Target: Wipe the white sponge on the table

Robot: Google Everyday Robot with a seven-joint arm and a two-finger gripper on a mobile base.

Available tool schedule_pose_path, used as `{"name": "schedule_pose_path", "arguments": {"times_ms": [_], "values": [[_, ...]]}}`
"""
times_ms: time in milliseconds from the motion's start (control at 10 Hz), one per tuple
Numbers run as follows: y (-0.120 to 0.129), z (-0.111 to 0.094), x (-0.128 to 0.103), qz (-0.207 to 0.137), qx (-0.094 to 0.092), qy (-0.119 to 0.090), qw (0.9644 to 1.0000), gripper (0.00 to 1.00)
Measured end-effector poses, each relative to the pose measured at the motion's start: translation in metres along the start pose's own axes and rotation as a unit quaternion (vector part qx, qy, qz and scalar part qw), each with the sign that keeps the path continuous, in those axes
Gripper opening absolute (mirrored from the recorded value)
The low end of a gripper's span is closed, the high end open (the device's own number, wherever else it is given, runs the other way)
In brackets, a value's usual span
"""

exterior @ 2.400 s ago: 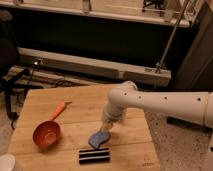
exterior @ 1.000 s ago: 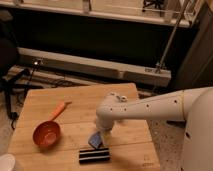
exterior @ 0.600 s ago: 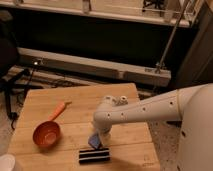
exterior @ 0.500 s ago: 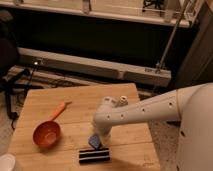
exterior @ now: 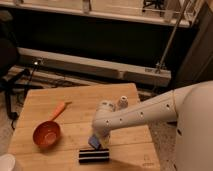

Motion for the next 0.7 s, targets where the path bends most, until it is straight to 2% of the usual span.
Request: {"name": "schedule_pose_path", "arguments": {"times_ms": [100,300,400,700], "values": [[0.0011,0.0025,0.001,0.003,-0.005,0.003,1.0,0.78],[0.0013,0.0066,0.0043,0.013,-0.013,0.009,0.9998,0.63],[-0.0002,0.0077,0.0061,0.018,-0.016,0.011,0.9996,0.59],[-0.0057,0.0078,0.0087,0.031,-0.021,0.014,0.9992,0.59]]}}
